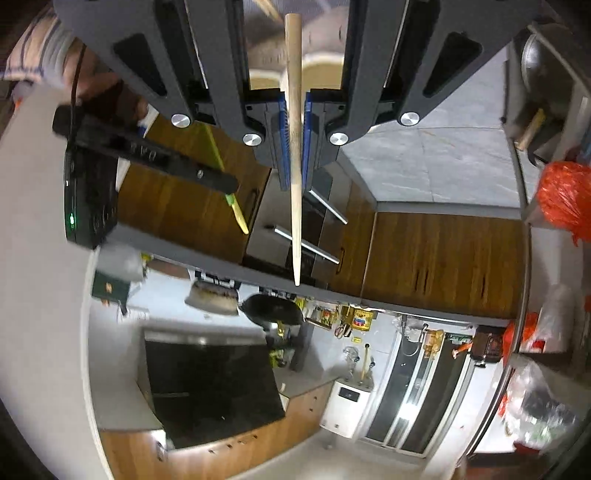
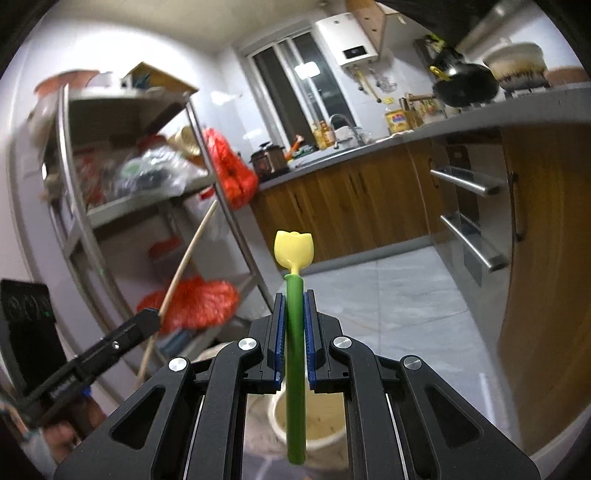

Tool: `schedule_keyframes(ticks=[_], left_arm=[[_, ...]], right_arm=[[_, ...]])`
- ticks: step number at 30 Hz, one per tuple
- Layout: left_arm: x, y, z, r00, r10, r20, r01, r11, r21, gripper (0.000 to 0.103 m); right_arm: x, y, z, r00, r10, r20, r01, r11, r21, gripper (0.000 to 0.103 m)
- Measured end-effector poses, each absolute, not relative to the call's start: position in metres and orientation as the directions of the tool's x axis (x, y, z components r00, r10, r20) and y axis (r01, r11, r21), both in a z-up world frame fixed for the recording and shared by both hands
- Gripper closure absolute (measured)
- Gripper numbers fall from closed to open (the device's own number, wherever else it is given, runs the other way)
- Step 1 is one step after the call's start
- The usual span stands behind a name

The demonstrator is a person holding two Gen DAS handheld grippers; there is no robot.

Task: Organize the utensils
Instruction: 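Lower the chopstick into the large pot while the right tool lowers the green utensil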

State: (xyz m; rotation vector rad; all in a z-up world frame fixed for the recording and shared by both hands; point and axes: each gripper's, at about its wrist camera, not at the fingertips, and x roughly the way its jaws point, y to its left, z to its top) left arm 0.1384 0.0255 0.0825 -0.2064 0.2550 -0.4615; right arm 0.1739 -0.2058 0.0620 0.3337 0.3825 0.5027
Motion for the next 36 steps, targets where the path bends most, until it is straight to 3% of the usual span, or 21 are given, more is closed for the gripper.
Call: schedule_keyframes(ticks=[9,26,36], left_arm=[[0.182,0.021,0.061,0.899,-0.395,-0.189,0.342,0.903,-0.261,0.097],[0.143,0.013,0.042,0.903,-0.341,-0.263,0.319,0.940,-0.124,0.097],[0.136,0.007,0.039,0.912,-0.251,-0.325,0.253,0.967,-0.036,0.097]], right_arm=[[0.199,-0.190,0.034,0.817,0.484,-0.314,-0.351,0.849,0.395,0.092],[0.163,-0.169,0.021,0.831,0.298,-0.470,-0.296,0.952,0.080,0.092],[0.154,-0.176,0.009,0.812,0.310,-0.494,-0.289,0.950,0.122,0.092]])
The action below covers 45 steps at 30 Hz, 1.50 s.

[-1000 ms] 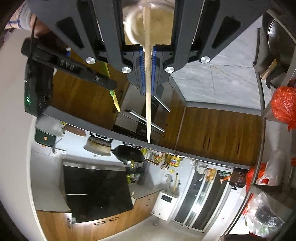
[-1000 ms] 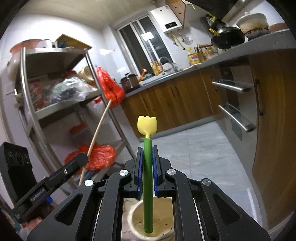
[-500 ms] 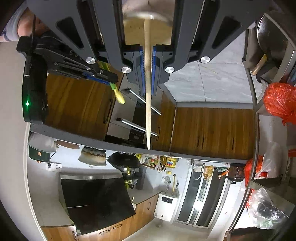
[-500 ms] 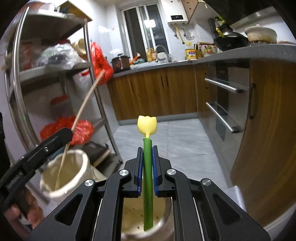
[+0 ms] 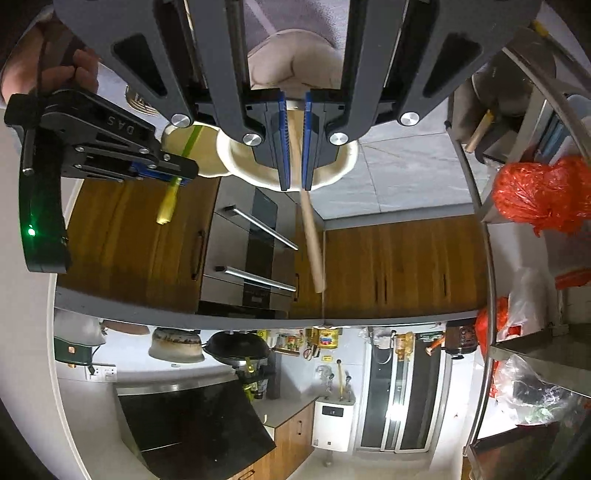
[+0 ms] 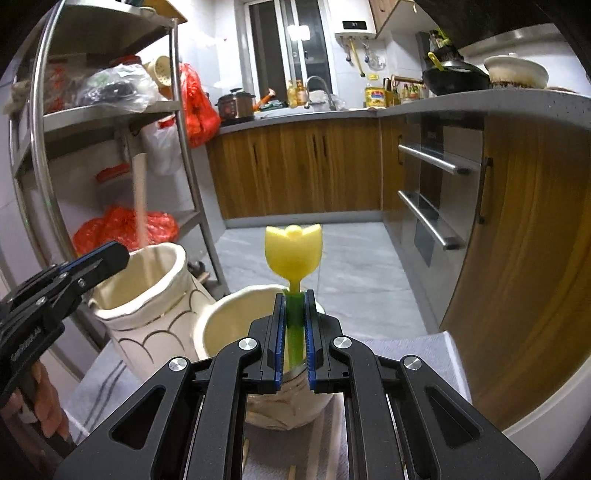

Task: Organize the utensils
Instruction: 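Lower the chopstick into the large pot while the right tool lowers the green utensil, then open both tools and withdraw them from the ceramic holder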

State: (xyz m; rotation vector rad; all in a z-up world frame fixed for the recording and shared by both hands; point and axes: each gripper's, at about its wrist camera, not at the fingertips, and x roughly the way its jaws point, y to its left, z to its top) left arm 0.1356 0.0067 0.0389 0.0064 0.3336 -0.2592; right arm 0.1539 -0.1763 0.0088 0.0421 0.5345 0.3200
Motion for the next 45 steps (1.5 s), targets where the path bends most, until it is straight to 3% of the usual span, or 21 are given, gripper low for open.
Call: schedule_keyframes(ticks=[4,7,12,18,20,30,38,45], left_arm=[[0.136,0.007,0.039,0.917,-0.218,-0.334,0.226,0.974,-0.015,0.097],[0.135,0.009,0.040,0.915,-0.205,-0.346,0.211,0.977,-0.023,0.093],[0.123,0.010,0.050,0.928,-0.186,-0.322,0.191,0.981,-0.016,0.047],[0.098,0.009,0.063,0.939,-0.178,-0.294,0.183,0.983,-0.012,0.013],[0.089,0.008,0.067,0.944,-0.176,-0.280,0.180,0.984,-0.009,0.006],[0.048,0.006,0.081,0.945,-0.182,-0.273,0.182,0.983,-0.025,0.006],[0.026,-0.009,0.071,0.926,-0.200,-0.320,0.207,0.978,-0.012,0.006],[0.019,-0.034,0.037,0.883,-0.209,-0.420,0.241,0.970,0.024,0.006]], right_arm=[[0.153,-0.177,0.010,0.813,0.307,-0.495,-0.291,0.950,0.113,0.087],[0.150,-0.180,0.013,0.818,0.310,-0.485,-0.292,0.949,0.115,0.070],[0.137,-0.189,0.030,0.839,0.314,-0.444,-0.292,0.949,0.119,0.044],[0.110,-0.206,0.052,0.870,0.327,-0.370,-0.300,0.945,0.129,0.008],[0.103,-0.211,0.056,0.875,0.332,-0.352,-0.303,0.943,0.135,0.006],[0.064,-0.239,0.068,0.920,0.238,-0.311,-0.228,0.971,0.069,0.005],[0.052,-0.275,0.055,0.904,0.189,-0.383,-0.169,0.982,0.085,0.005],[0.049,-0.293,0.028,0.870,0.177,-0.461,-0.139,0.984,0.115,0.005]])
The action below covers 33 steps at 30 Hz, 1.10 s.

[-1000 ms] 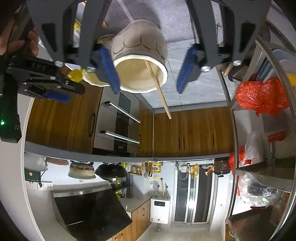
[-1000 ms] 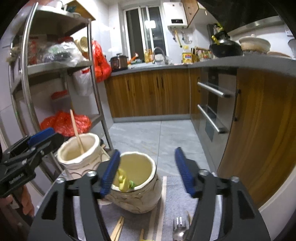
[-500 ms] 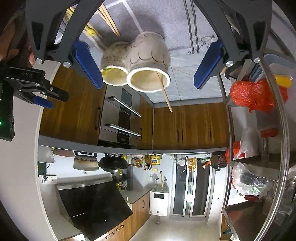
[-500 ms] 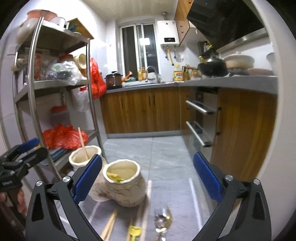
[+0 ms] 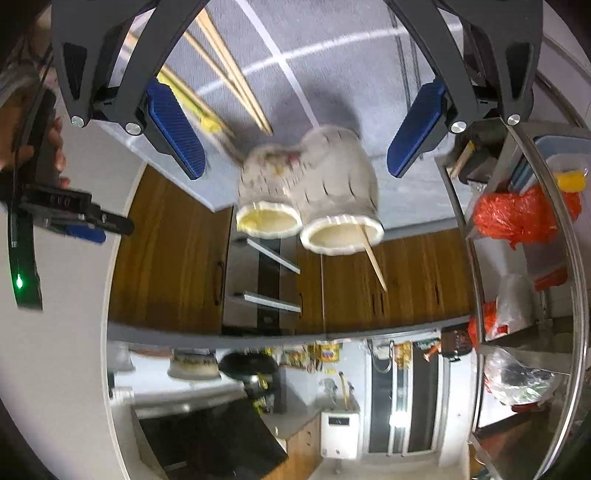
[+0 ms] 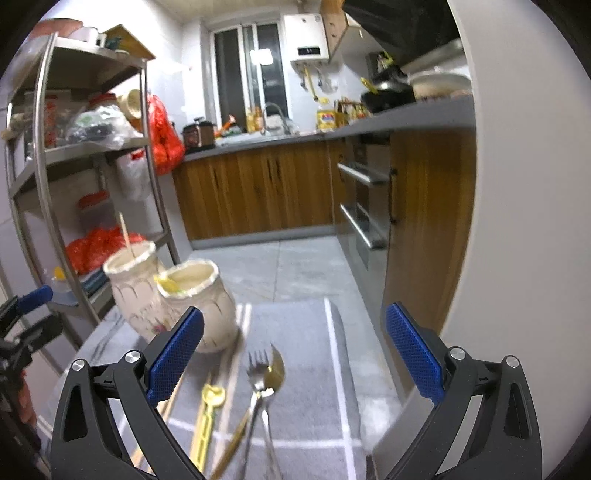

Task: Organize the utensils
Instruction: 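Open both tools and withdraw them from the ceramic holder, then grasp another chopstick with the left tool while the right tool grasps the flower-handled silver spoon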

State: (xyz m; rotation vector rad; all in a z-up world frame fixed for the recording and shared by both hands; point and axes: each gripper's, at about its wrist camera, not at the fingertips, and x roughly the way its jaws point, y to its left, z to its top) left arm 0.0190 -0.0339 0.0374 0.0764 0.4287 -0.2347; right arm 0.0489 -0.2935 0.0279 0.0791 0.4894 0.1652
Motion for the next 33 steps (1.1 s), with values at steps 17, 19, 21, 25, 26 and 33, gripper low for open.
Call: schedule_keyframes(ticks=[17,19,21,25,26,33], left_arm=[[0.028,-0.064,-0.049,0.675,-0.107,-0.730,0.239,0.968,0.080,0.006],[0.030,-0.065,-0.054,0.663,-0.091,-0.743,0.232,0.969,0.088,0.006],[0.031,-0.066,-0.057,0.652,-0.080,-0.754,0.230,0.968,0.097,0.007],[0.035,-0.068,-0.058,0.644,-0.060,-0.763,0.226,0.967,0.114,0.006],[0.036,-0.069,-0.057,0.643,-0.057,-0.764,0.225,0.967,0.117,0.006],[0.051,-0.081,-0.057,0.625,-0.039,-0.780,0.238,0.961,0.143,0.014]], right_arm=[[0.052,-0.288,-0.023,0.759,0.170,-0.629,-0.171,0.983,0.059,0.005],[0.052,-0.287,-0.024,0.756,0.168,-0.632,-0.175,0.983,0.052,0.005],[0.052,-0.287,-0.025,0.752,0.173,-0.636,-0.182,0.982,0.051,0.005],[0.054,-0.284,-0.026,0.747,0.173,-0.642,-0.195,0.980,0.037,0.005],[0.054,-0.283,-0.026,0.746,0.170,-0.644,-0.200,0.979,0.027,0.005],[0.059,-0.280,-0.033,0.723,0.167,-0.670,-0.215,0.977,0.012,0.005]])
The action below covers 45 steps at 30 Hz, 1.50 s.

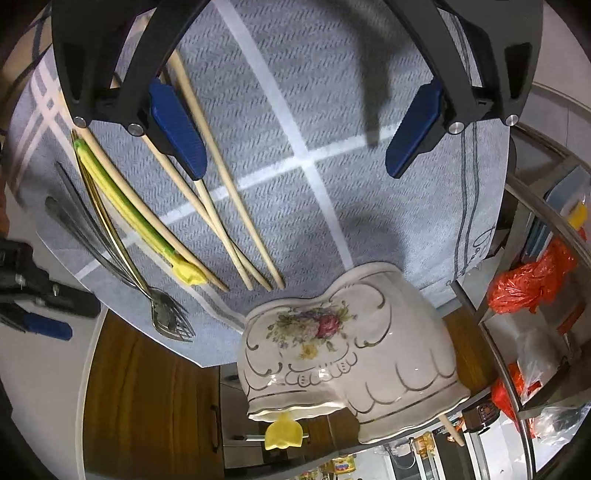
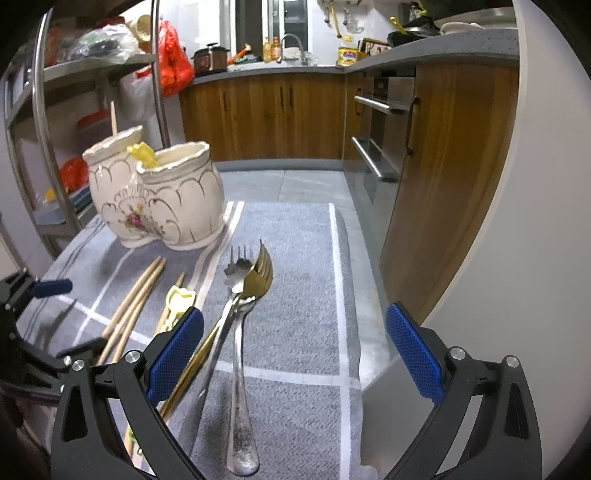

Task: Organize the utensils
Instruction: 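Grasp another chopstick with the left tool while the right tool grasps the flower-handled silver spoon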

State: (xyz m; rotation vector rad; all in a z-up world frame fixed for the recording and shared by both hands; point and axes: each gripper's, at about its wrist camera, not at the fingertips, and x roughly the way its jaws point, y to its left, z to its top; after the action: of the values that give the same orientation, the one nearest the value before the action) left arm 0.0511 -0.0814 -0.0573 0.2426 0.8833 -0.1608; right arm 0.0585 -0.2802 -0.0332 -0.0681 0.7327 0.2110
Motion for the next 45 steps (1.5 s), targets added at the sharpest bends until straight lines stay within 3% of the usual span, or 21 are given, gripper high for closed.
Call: schedule_keyframes(ticks=[1,5,6,9,15,21,31,35,45], left_arm=[[0.053,-0.082,-0.057,0.622,-0.048,-0.782,0.243,0.961,0.135,0.019],[0.057,-0.082,-0.053,0.606,-0.085,-0.791,0.278,0.954,0.110,0.057],[0.057,-0.081,-0.052,0.602,-0.095,-0.793,0.292,0.950,0.108,0.069],[0.056,-0.079,-0.052,0.589,-0.109,-0.801,0.326,0.939,0.111,0.091],[0.053,-0.070,-0.053,0.589,-0.105,-0.802,0.341,0.932,0.128,0.095],[0.056,-0.061,-0.052,0.579,-0.143,-0.803,0.337,0.938,0.076,0.096],[0.068,-0.052,-0.056,0.582,-0.185,-0.792,0.330,0.944,0.023,0.096],[0.069,-0.051,-0.056,0.580,-0.189,-0.792,0.331,0.943,0.017,0.096],[0.063,-0.046,-0.053,0.579,-0.207,-0.789,0.363,0.932,0.022,0.098]], right_arm=[[0.059,-0.279,-0.035,0.717,0.167,-0.677,-0.220,0.976,0.009,0.005],[0.057,-0.271,-0.036,0.691,0.222,-0.688,-0.278,0.960,0.031,0.011],[0.056,-0.269,-0.037,0.682,0.235,-0.692,-0.292,0.956,0.037,0.021],[0.056,-0.260,-0.041,0.638,0.278,-0.718,-0.337,0.939,0.064,0.045],[0.057,-0.246,-0.049,0.579,0.330,-0.746,-0.388,0.916,0.104,0.069],[0.062,-0.245,-0.052,0.555,0.357,-0.751,-0.383,0.912,0.150,0.082],[0.067,-0.247,-0.054,0.557,0.355,-0.751,-0.364,0.917,0.163,0.090],[0.065,-0.248,-0.050,0.563,0.363,-0.742,-0.373,0.913,0.164,0.099],[0.061,-0.237,-0.044,0.577,0.377,-0.725,-0.411,0.901,0.141,0.099]])
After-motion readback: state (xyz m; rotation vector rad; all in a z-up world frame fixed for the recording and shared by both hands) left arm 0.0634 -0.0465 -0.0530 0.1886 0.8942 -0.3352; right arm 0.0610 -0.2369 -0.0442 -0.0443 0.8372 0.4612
